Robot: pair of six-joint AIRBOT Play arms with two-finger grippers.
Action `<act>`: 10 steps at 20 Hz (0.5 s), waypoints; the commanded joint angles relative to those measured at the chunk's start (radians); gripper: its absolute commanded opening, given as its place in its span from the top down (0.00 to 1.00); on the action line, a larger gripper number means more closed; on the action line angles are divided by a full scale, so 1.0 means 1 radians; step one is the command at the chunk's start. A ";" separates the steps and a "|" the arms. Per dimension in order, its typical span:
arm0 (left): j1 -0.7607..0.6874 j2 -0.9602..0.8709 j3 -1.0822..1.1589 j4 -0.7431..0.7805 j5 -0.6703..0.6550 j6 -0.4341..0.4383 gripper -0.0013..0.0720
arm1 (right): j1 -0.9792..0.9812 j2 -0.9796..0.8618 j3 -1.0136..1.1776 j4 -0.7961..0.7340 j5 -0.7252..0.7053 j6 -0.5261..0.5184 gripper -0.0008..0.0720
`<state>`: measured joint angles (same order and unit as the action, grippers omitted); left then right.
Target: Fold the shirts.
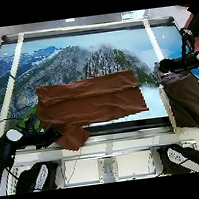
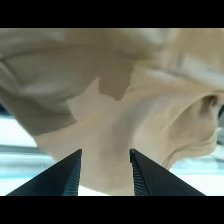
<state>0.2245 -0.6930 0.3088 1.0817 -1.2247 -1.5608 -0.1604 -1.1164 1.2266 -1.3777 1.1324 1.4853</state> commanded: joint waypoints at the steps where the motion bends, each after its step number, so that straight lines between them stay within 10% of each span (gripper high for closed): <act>1: -0.014 -0.039 0.035 0.039 -0.103 -0.038 0.50 | 0.000 0.001 0.001 0.006 -0.004 0.000 0.45; 10: -0.027 -0.040 0.056 0.136 -0.193 -0.094 0.51 | 0.000 0.001 0.001 0.046 -0.018 0.001 0.45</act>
<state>0.2062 -0.7315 0.3706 1.1728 -1.3983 -1.6405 -0.1604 -1.1164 1.2266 -1.3487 1.1156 1.4853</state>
